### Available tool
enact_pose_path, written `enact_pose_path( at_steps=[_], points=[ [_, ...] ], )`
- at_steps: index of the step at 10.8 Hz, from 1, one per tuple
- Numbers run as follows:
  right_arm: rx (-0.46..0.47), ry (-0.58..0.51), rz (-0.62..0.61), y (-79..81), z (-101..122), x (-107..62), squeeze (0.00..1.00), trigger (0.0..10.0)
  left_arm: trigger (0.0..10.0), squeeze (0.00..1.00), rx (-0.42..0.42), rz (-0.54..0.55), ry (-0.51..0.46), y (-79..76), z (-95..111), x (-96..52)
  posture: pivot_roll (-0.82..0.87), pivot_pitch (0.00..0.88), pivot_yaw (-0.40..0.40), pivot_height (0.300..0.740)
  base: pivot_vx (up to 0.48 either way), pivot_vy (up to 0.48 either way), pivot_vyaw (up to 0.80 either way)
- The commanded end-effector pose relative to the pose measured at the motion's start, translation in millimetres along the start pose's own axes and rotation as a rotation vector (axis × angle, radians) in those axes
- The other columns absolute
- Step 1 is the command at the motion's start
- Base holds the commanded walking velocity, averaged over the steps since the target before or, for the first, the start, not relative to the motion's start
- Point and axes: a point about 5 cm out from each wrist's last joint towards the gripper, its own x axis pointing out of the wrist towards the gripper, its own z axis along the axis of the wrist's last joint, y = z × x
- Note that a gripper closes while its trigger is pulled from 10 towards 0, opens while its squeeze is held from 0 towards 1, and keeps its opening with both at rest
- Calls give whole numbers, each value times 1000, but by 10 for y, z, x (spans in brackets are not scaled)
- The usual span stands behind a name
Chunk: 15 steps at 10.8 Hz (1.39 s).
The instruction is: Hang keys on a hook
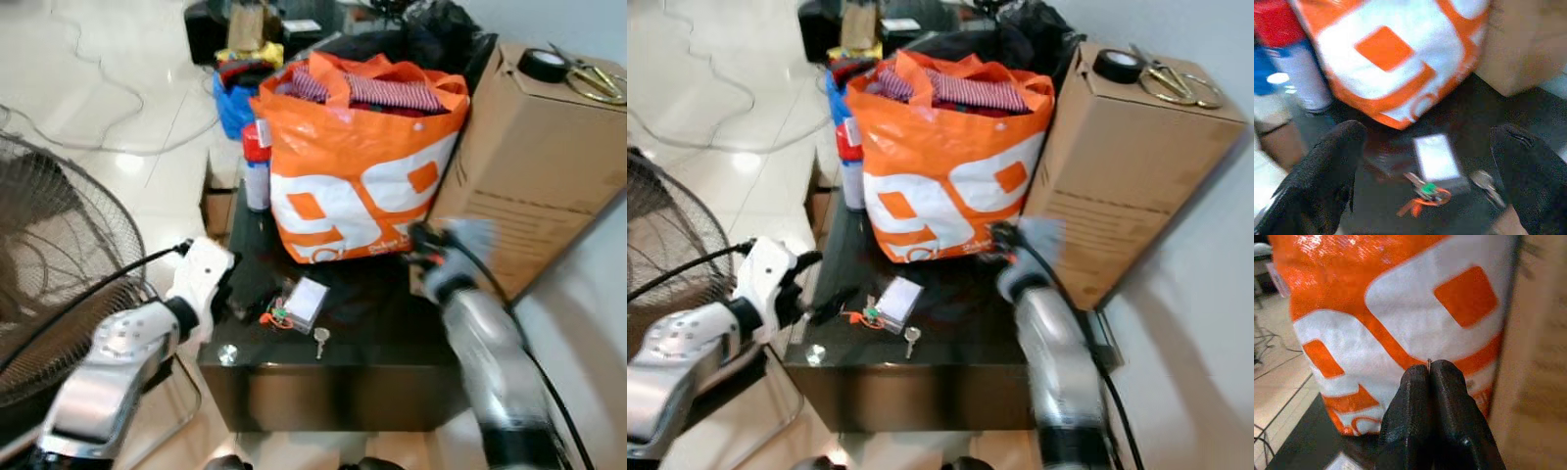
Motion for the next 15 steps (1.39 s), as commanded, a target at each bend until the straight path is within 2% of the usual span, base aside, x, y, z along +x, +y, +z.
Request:
enact_pose_path(
  at_steps=[1,2,4,7,12,13,14,15],
  points=[
    [7,-2,-22,27,75,-69,0,0,10000,0,24,58,-36,12,95,23,-22,0,-33,740,0,0,0],
    [9,0,-53,51,103,-146,0,0,10000,0,-6,88,-82,-31,169,42,-26,0,-32,740,0,0,0],
    [5,30,-104,22,92,-225,0,0,10000,0,-21,141,-100,-36,167,105,-24,0,-41,740,0,0,0],
    [5,52,-149,11,126,-190,0,0,10000,0,1,181,-106,28,191,139,-4,0,-48,740,0,0,0],
    [18,60,-161,24,146,-177,0,0,10000,0,10,199,-112,16,181,166,5,0,-59,740,0,0,0],
    [29,63,-159,26,144,-176,0,0,10000,0,14,200,-114,12,187,169,9,0,-61,740,0,0,0],
    [78,38,-135,67,169,-161,0,0,10000,0,17,203,-115,11,192,165,10,0,-63,740,0,0,0],
    [14,57,-126,79,161,-139,0,10000,10000,0,17,208,-117,14,199,173,11,0,-72,740,0,0,0]
  ],
)
